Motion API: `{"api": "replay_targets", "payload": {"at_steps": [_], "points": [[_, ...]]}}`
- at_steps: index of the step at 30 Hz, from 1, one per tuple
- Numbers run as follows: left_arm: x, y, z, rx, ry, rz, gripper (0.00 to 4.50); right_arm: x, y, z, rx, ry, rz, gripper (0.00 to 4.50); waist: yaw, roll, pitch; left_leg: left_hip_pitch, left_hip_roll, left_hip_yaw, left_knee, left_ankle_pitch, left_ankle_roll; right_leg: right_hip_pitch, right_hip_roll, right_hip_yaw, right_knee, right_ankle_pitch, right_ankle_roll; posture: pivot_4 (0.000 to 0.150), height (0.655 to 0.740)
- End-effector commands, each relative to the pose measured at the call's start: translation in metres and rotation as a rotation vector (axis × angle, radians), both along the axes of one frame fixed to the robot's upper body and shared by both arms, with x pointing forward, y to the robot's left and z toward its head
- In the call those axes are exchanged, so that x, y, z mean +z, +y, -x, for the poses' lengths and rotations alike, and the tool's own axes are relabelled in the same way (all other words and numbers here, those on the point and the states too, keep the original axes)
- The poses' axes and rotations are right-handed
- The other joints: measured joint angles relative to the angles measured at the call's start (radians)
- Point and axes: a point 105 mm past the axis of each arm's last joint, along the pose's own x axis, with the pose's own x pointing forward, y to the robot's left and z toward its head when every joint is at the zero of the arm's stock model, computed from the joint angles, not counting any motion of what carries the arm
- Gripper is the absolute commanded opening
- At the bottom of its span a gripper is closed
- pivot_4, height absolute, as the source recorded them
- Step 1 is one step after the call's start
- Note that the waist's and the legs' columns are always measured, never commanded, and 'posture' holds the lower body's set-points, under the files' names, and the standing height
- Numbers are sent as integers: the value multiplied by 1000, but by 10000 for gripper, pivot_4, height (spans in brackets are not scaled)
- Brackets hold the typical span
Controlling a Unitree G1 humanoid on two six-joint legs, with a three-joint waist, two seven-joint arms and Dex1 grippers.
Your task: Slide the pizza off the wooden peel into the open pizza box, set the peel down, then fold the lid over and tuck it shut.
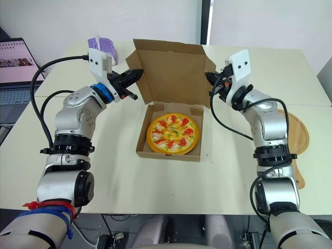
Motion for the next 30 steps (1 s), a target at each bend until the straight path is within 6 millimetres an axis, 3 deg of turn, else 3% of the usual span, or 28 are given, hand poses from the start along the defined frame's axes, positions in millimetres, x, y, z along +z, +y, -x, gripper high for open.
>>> {"api": "replay_targets", "payload": {"at_steps": [1,8,16,25,30], "points": [[22,4,7,-3,-77,20,433,14,-4,1,-19,-46,-13,0,0,0,0,0,0,0,0,0,0,0,0,0,0,0,0,1500,7400],[26,4,5,16,-75,9,433,22,0,-3,-45,-51,-19,0,0,0,0,0,0,0,0,0,0,0,0,0,0,0,0,1500,7400],[44,-13,-5,-8,-83,14,433,44,14,-13,-99,-63,30,0,-1,0,0,-1,0,0,0,0,0,0,0,0,0,0,0,1500,7400],[26,-7,9,20,-27,17,433,34,39,5,-106,-42,36,0,-4,0,0,-3,0,0,1,0,0,-3,0,0,1,0,0,1500,7400],[24,-9,23,43,-23,52,433,33,47,20,-116,-37,5,0,-6,0,-1,-16,0,1,6,0,0,-17,0,1,8,1,0,1500,7400]]}}
